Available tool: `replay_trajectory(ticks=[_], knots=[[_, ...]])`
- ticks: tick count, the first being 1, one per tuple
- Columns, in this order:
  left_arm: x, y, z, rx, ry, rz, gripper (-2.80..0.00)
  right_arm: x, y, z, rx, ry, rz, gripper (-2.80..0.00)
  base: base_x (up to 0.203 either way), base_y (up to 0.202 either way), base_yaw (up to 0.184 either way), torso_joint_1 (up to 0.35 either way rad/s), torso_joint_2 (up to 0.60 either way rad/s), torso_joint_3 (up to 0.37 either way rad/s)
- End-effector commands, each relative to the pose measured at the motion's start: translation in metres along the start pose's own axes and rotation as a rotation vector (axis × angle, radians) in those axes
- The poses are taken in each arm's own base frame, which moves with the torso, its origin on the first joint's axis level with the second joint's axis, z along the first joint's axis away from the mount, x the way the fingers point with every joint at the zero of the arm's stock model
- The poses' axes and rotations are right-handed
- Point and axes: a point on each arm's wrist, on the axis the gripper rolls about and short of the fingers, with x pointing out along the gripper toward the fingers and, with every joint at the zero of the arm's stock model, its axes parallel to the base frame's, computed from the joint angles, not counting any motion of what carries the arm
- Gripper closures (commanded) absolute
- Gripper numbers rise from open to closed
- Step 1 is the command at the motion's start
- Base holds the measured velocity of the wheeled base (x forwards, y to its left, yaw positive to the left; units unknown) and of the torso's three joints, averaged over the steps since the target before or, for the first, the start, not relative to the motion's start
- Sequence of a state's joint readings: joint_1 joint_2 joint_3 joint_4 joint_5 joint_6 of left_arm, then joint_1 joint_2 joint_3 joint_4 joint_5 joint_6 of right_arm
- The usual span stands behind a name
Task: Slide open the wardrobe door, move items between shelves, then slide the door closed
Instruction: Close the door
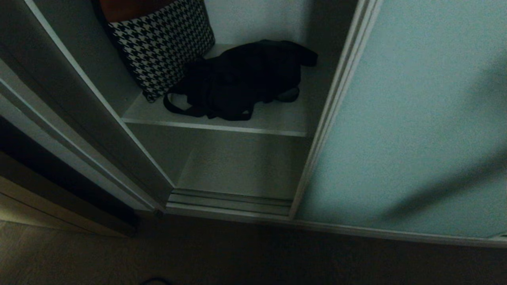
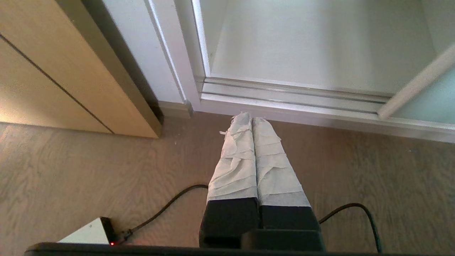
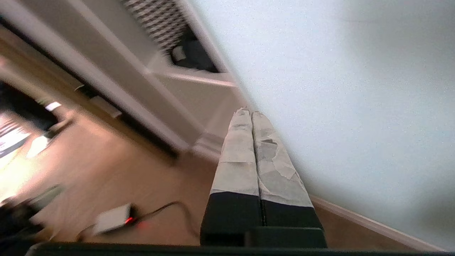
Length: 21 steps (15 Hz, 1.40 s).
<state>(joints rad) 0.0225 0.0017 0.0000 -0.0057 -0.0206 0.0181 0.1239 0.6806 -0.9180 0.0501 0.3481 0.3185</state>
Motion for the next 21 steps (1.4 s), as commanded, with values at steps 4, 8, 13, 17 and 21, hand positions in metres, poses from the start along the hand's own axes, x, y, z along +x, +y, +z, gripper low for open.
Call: replay_trajectory(ticks=[4, 8, 13, 17, 21], knots=[[0.0, 0.0, 0.0, 0.0, 0.001, 0.0, 0.0, -0.037, 0.012, -0.016, -0.074, -0.071, -0.124, 0.0, 0.0, 0.0, 0.0, 0.0, 0.0, 0.0], [0.0, 0.0, 0.0, 0.0, 0.0, 0.0, 0.0, -0.054, 0.008, -0.054, -0.164, -0.047, -0.26, 0.0, 0.0, 0.0, 0.0, 0.0, 0.0, 0.0], [0.0, 0.0, 0.0, 0.0, 0.001, 0.0, 0.0, -0.067, -0.002, -0.102, -0.224, 0.007, -0.318, 0.0, 0.0, 0.0, 0.0, 0.0, 0.0, 0.0], [0.0, 0.0, 0.0, 0.0, 0.0, -0.001, 0.0, -0.071, -0.021, -0.141, -0.231, 0.084, -0.472, 0.0, 0.0, 0.0, 0.0, 0.0, 0.0, 0.0], [0.0, 0.0, 0.0, 0.0, -0.001, 0.0, 0.0, -0.087, -0.028, -0.182, -0.248, 0.052, -0.442, 0.0, 0.0, 0.0, 0.0, 0.0, 0.0, 0.0]])
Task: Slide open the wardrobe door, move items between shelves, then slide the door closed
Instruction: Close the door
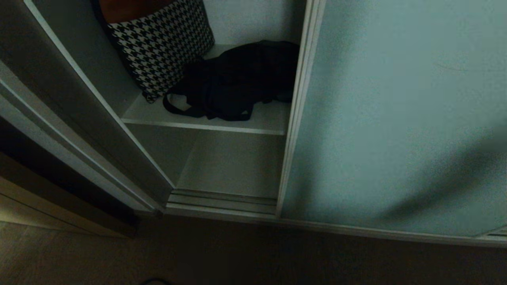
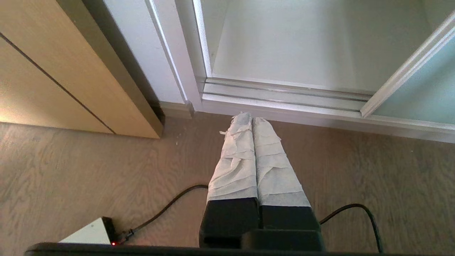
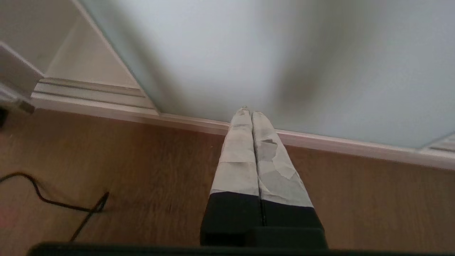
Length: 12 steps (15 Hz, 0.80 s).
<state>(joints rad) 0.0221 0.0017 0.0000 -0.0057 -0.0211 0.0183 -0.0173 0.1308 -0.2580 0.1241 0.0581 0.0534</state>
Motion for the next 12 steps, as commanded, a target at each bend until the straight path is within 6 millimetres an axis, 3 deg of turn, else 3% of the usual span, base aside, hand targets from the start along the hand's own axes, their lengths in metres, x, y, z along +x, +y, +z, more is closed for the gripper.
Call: replay_trajectory(ticks=[1, 2, 4, 12], knots=[[0.0, 0.0, 0.0, 0.0, 0.0, 0.0, 0.0, -0.005, -0.001, -0.028, -0.015, -0.042, 0.013, 0.0, 0.0, 0.0, 0.0, 0.0, 0.0, 0.0], [0.0, 0.0, 0.0, 0.0, -0.001, 0.0, 0.0, 0.002, -0.003, -0.046, -0.026, -0.028, 0.012, 0.0, 0.0, 0.0, 0.0, 0.0, 0.0, 0.0], [0.0, 0.0, 0.0, 0.0, 0.001, 0.0, 0.0, 0.008, -0.005, -0.061, -0.031, -0.009, -0.031, 0.0, 0.0, 0.0, 0.0, 0.0, 0.0, 0.0], [0.0, 0.0, 0.0, 0.0, 0.0, -0.001, 0.0, 0.008, -0.006, -0.06, -0.032, -0.006, -0.051, 0.0, 0.0, 0.0, 0.0, 0.0, 0.0, 0.0]])
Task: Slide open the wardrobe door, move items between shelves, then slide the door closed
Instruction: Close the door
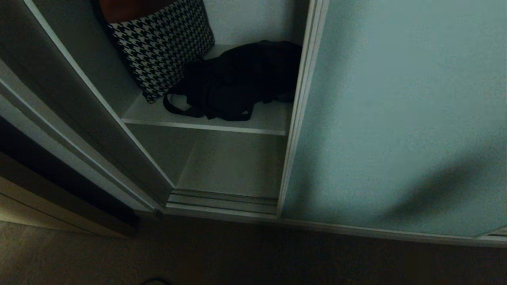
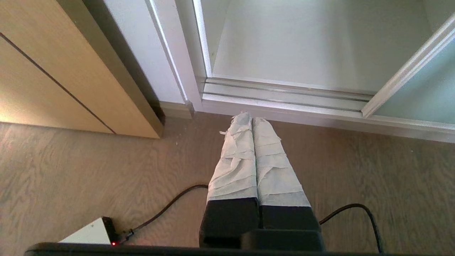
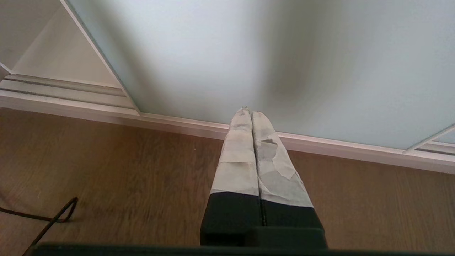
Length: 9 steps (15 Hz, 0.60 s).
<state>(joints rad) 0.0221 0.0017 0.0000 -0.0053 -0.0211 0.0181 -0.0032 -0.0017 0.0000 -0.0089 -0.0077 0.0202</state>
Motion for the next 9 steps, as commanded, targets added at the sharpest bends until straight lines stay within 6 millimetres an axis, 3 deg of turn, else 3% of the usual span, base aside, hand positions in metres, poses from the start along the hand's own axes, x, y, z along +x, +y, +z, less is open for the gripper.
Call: replay_trajectory(ticks=[1, 9], knots=[[0.0, 0.0, 0.0001, 0.0, -0.001, 0.001, 0.0, 0.0, 0.0, -0.0003, 0.001, 0.003, 0.0, 0.0, 0.0, 0.0, 0.0, 0.0, 0.0, 0.0], [0.0, 0.0, 0.0001, 0.012, 0.004, 0.0, 0.0, 0.0, 0.0, -0.0003, 0.001, 0.003, 0.0, 0.0, 0.0, 0.0, 0.0, 0.0, 0.0, 0.0]])
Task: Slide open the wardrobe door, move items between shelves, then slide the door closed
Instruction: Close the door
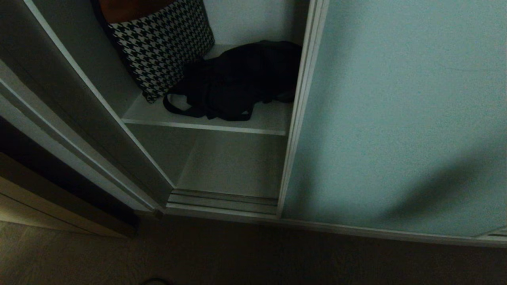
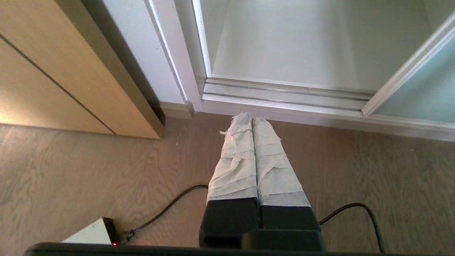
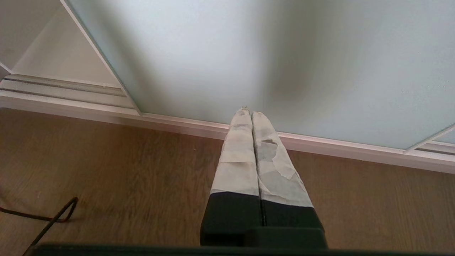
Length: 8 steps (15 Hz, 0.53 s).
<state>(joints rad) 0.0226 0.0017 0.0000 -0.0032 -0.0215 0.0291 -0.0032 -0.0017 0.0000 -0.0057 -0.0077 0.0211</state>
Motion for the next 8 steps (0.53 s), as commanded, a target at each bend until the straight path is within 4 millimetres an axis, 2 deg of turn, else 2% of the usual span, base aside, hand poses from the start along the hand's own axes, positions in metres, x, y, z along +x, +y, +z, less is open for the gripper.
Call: replay_trajectory(ticks=[1, 8], knots=[[0.0001, 0.0, -0.0001, 0.0, 0.003, 0.0, 0.0, 0.0, 0.0, 0.0, 0.0, 0.0, 0.0, 0.0, 0.0, 0.0, 0.0, 0.0, 0.0, 0.0], [0.0001, 0.0003, 0.0003, -0.022, -0.001, 0.013, 0.0, 0.0, 0.0, 0.0, 0.0, 0.0, 0.0, 0.0, 0.0, 0.0, 0.0, 0.0, 0.0, 0.0]])
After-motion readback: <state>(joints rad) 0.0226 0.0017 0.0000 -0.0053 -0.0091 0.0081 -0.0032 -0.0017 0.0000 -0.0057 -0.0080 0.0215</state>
